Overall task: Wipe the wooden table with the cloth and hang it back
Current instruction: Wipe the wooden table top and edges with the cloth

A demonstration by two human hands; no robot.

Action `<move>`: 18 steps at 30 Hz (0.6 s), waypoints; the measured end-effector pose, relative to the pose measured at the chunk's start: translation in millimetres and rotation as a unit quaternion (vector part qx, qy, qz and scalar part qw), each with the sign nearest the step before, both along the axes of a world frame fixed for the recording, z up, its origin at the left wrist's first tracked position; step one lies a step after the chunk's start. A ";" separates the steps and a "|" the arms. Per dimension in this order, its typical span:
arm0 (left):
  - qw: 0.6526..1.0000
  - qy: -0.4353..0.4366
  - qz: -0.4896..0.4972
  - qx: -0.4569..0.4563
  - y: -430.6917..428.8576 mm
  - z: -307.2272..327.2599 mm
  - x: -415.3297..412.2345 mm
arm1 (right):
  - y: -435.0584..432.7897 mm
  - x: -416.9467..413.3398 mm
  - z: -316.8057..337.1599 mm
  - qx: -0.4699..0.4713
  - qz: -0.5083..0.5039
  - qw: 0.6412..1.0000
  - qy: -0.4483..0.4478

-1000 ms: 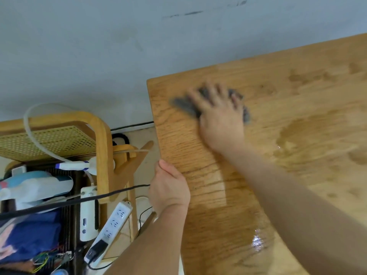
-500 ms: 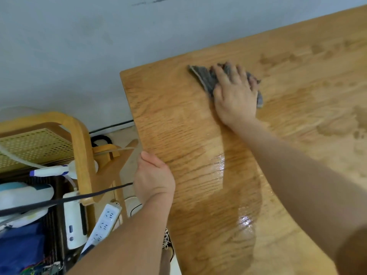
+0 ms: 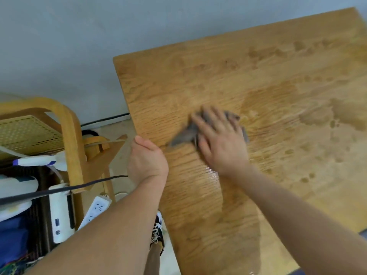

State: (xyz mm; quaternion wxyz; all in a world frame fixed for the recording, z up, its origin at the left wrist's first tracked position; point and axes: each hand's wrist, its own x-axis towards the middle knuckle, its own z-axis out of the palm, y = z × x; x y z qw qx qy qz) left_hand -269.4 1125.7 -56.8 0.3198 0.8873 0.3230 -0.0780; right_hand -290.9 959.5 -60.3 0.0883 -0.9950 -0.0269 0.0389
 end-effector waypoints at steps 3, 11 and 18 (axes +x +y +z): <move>1.000 -0.012 -0.013 0.014 1.2 -5.3 -3.4 | 10.0 60.8 -1.0 0.014 -0.149 0.989 -0.006; 0.996 -0.059 -0.023 0.064 3.7 -19.3 -5.5 | 61.7 -95.6 -2.4 0.030 -0.085 0.996 0.000; 0.951 -0.013 -0.246 0.184 22.3 5.2 -10.1 | -10.9 -210.5 3.1 0.003 -0.151 0.988 0.023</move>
